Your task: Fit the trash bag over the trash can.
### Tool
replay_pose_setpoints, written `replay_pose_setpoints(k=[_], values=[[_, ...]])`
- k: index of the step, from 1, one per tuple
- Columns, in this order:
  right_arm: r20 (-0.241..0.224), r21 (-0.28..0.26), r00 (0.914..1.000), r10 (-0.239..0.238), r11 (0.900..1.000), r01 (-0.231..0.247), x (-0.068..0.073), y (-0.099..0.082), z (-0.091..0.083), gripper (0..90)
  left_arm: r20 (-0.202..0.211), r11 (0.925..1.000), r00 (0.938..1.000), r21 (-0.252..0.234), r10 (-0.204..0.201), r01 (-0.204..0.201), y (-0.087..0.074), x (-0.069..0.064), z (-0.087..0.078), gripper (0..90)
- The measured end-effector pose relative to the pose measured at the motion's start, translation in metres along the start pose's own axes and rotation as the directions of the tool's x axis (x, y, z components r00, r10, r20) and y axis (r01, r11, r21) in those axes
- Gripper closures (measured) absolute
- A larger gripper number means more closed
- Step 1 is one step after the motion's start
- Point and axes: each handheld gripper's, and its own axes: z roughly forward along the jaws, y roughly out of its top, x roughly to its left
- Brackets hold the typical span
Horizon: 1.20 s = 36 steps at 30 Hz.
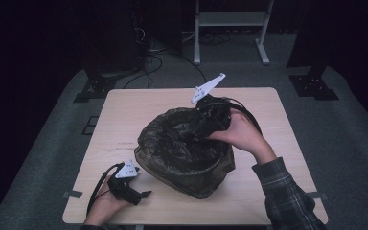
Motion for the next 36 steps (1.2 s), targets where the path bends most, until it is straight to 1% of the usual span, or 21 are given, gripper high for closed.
replay_pose_setpoints(k=[5,13,17,21,25,28,30,34,36], values=[[0.013,-0.028,0.9999,0.000,0.9996,0.000,0.003,-0.019,-0.013,9.8,-0.002,1.0000,1.0000,0.000,-0.003,0.003,0.000,0.000,0.000,0.0],[0.044,-0.094,0.9983,0.037,0.9950,-0.033,0.008,-0.054,-0.038,9.8,0.001,1.0000,1.0000,0.000,0.000,0.000,0.000,0.000,0.000,0.0],[0.064,-0.116,0.9963,0.058,0.9919,-0.050,0.011,-0.073,-0.048,9.8,0.001,1.0000,1.0000,-0.001,0.000,0.000,0.000,0.000,0.000,0.0],[0.073,-0.135,0.9940,0.082,0.9883,-0.072,0.013,-0.091,-0.055,9.8,0.001,1.0000,1.0000,-0.001,0.000,0.000,0.000,0.000,0.000,0.0],[0.090,-0.148,0.9908,0.100,0.9852,-0.086,0.014,-0.109,-0.058,9.8,0.001,1.0000,1.0000,-0.001,0.000,0.000,0.000,0.000,0.000,0.0],[0.090,-0.159,0.9893,0.115,0.9822,-0.100,0.016,-0.123,-0.058,9.8,0.001,1.0000,1.0000,-0.001,0.000,0.000,0.000,0.000,0.000,0.0],[0.092,-0.159,0.9885,0.120,0.9818,-0.104,0.017,-0.131,-0.056,9.8,0.002,1.0000,1.0000,0.001,0.000,0.000,0.000,0.000,0.000,0.0],[0.083,-0.161,0.9862,0.143,0.9785,-0.129,0.018,-0.150,-0.050,9.8,0.002,1.0000,1.0000,0.001,0.000,0.000,0.000,0.000,0.000,0.0],[0.083,-0.157,0.9854,0.149,0.9784,-0.135,0.019,-0.156,-0.047,9.8,0.002,1.0000,1.0000,0.001,0.000,0.000,0.000,0.000,0.000,0.0]])
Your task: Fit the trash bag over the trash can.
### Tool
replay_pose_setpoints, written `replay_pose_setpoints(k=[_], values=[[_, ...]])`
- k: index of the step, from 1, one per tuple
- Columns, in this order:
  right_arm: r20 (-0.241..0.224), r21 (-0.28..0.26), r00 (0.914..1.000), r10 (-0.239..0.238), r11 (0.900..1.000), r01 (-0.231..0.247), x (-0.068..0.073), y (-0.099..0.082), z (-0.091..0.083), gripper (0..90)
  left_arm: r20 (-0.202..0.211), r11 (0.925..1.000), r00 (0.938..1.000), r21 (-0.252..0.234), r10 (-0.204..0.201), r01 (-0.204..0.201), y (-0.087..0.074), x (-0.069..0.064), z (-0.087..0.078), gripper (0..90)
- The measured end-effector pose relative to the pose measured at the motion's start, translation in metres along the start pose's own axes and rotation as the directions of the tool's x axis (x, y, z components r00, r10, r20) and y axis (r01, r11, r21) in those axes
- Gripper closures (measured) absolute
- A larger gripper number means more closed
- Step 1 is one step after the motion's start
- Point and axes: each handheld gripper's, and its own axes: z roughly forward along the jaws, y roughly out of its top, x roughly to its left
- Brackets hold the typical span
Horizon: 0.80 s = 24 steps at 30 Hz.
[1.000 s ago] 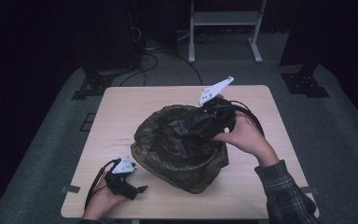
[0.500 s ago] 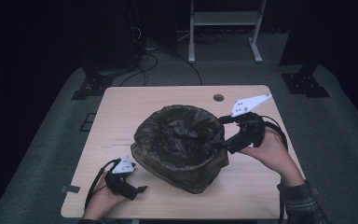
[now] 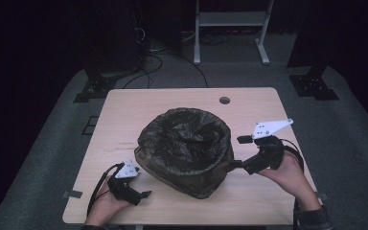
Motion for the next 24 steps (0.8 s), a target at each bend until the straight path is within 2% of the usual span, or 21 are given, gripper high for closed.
replay_pose_setpoints(k=[8,18,24], values=[[-0.014,-0.002,0.9994,0.031,0.9995,-0.031,0.003,-0.029,0.014,9.8,0.000,1.0000,1.0000,0.000,0.000,0.000,0.000,0.000,0.000,0.0],[0.015,0.011,0.9982,0.058,0.9982,-0.058,0.007,-0.064,0.030,9.8,0.000,1.0000,1.0000,-0.002,-0.002,0.002,0.000,0.000,0.000,0.0],[0.011,0.015,0.9970,0.077,0.9969,-0.077,0.009,-0.081,0.037,9.8,0.000,1.0000,1.0000,-0.002,-0.002,0.002,0.000,0.000,0.000,0.0]])
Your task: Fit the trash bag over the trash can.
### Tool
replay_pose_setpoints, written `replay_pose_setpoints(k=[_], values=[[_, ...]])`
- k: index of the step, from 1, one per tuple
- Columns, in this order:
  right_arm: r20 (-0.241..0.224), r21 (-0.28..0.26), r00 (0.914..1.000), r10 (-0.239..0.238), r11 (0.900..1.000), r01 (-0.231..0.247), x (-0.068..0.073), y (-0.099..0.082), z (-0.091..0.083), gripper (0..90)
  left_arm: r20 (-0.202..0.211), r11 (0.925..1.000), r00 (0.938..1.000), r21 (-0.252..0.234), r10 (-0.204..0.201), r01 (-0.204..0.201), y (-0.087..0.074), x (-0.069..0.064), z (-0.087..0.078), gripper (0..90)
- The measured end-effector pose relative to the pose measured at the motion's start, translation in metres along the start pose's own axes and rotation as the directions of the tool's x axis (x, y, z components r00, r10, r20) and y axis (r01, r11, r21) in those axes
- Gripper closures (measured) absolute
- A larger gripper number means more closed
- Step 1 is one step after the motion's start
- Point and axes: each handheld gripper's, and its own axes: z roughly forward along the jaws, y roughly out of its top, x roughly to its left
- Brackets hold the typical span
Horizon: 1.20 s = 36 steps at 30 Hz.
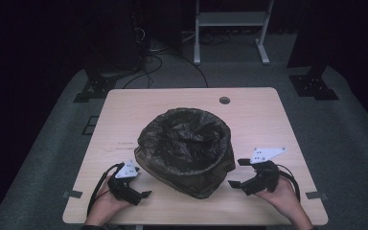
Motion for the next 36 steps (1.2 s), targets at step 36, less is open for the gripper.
replay_pose_setpoints(k=[36], values=[[0.132,0.137,0.9897,-0.056,0.9899,0.037,0.007,-0.039,0.043,9.8,0.005,1.0000,1.0000,0.001,0.005,-0.005,0.000,0.000,0.000,0.0]])
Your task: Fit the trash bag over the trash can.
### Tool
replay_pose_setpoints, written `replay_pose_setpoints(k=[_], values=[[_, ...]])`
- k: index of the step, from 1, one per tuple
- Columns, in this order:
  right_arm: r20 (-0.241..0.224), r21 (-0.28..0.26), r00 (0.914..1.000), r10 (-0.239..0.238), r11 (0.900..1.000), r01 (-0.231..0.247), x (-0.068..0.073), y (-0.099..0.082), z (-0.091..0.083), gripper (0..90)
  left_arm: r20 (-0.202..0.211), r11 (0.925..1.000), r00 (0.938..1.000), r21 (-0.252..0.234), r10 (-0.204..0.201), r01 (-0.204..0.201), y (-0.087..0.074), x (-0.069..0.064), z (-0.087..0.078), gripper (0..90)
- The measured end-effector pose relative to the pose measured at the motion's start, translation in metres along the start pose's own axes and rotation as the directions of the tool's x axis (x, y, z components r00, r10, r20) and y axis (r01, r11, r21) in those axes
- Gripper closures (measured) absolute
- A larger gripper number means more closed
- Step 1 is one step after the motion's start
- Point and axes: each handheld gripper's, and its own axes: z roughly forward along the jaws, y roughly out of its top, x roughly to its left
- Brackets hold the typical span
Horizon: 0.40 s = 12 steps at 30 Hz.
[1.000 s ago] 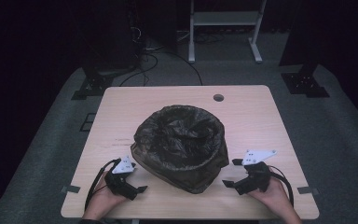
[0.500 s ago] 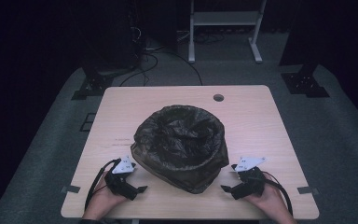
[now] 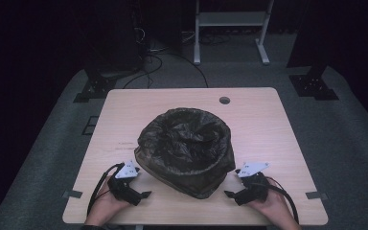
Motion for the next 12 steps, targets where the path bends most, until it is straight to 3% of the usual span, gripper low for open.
replay_pose_setpoints(k=[12], values=[[0.005,-0.023,1.0000,0.007,0.9997,-0.007,-0.0001,-0.0017,0.0012,9.8,0.002,1.0000,1.0000,0.000,0.002,-0.002,0.0000,-0.0001,0.0000,0.0]])
